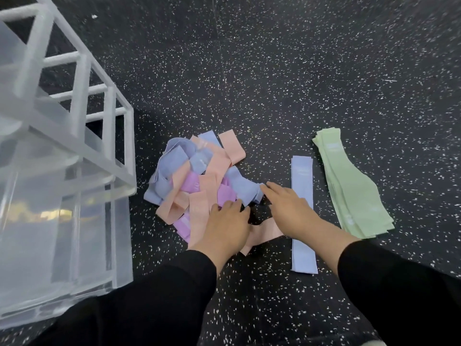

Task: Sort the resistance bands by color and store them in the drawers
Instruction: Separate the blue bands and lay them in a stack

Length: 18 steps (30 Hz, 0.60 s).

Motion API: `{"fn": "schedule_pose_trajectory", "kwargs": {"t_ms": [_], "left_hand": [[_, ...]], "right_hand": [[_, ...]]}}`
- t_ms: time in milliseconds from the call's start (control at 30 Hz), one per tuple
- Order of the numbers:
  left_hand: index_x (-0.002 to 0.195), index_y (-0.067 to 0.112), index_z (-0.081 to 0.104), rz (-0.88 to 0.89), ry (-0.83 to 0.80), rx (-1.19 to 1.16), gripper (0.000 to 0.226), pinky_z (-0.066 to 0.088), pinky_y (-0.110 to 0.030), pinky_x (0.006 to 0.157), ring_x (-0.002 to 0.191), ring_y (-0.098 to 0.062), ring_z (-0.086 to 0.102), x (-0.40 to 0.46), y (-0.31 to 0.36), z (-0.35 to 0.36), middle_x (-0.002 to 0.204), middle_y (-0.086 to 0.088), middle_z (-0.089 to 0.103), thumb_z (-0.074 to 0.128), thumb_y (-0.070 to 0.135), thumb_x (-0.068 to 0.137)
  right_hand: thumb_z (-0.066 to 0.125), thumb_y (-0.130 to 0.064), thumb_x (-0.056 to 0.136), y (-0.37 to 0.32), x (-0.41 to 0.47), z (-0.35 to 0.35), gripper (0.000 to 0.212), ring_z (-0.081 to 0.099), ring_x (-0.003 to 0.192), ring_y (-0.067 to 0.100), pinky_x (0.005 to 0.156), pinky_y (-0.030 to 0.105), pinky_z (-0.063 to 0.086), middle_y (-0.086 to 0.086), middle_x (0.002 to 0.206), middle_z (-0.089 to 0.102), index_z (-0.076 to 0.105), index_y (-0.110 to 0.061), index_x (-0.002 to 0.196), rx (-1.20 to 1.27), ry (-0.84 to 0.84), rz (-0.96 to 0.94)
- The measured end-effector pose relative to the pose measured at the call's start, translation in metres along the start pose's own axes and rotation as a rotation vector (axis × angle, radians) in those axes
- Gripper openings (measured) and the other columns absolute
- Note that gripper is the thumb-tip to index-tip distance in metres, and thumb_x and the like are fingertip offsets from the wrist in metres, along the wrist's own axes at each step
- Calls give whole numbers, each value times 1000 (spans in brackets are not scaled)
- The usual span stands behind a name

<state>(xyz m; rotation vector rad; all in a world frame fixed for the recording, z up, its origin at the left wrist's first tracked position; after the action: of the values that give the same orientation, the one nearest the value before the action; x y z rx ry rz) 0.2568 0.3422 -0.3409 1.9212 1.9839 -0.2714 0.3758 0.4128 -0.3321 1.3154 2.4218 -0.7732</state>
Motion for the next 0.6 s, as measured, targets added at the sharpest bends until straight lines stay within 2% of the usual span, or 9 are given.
{"fn": "schedule_pose_trajectory", "kwargs": {"t_ms": [100,200,300,400,500,600], "left_hand": [[130,18,53,-4,60,-44,38,35,-45,92,123,-29,47,1,0,-5,145,-1,44,48,29,95],[132,16,52,-5,60,-73,38,35,-46,94,128,-28,45,2,0,-8,152,0,41,47,30,97],[124,17,57,-15,38,-116,31,34,-45,96,129,-27,46,0,-2,-9,146,1,48,46,32,99],[117,18,59,-24,44,-172,26,35,-43,96,129,-26,48,-2,-4,-11,141,2,51,46,31,99],[117,18,62,-50,73,-230,26,35,-41,95,127,-24,49,-2,-4,-16,136,4,53,45,27,99],[119,22,62,-57,172,-304,26,38,-40,91,120,-23,52,-5,-3,-31,126,6,56,46,23,98]], "right_hand": [[41,-3,101,3,11,-3,74,22,149,26,106,51,38,-6,170,9,10,-30,162,-64,3,-26],[43,-2,99,1,20,-1,71,34,140,26,102,47,39,-5,163,27,22,-31,160,-88,35,-51],[48,-5,97,0,27,-2,59,44,124,27,93,44,43,1,141,44,40,-30,150,-102,79,-22],[54,-11,96,1,31,-12,38,48,114,26,85,40,42,2,125,49,57,-29,131,-112,166,22],[56,-19,98,-3,30,-17,24,48,111,25,78,37,36,0,121,51,64,-27,119,-141,214,7],[53,-26,101,-10,25,-27,16,49,113,23,80,37,36,-3,121,55,66,-23,110,-64,271,-50]]}}
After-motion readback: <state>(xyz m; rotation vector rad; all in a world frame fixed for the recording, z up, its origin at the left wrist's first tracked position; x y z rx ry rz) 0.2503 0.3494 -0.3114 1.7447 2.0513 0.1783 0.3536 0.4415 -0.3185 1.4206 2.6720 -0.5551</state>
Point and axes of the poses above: each hand's wrist, its own x-axis towards the middle knuckle, its own z-axis out of the palm, y = z × x, the point moved 8 cm from there along x, towards the middle knuckle
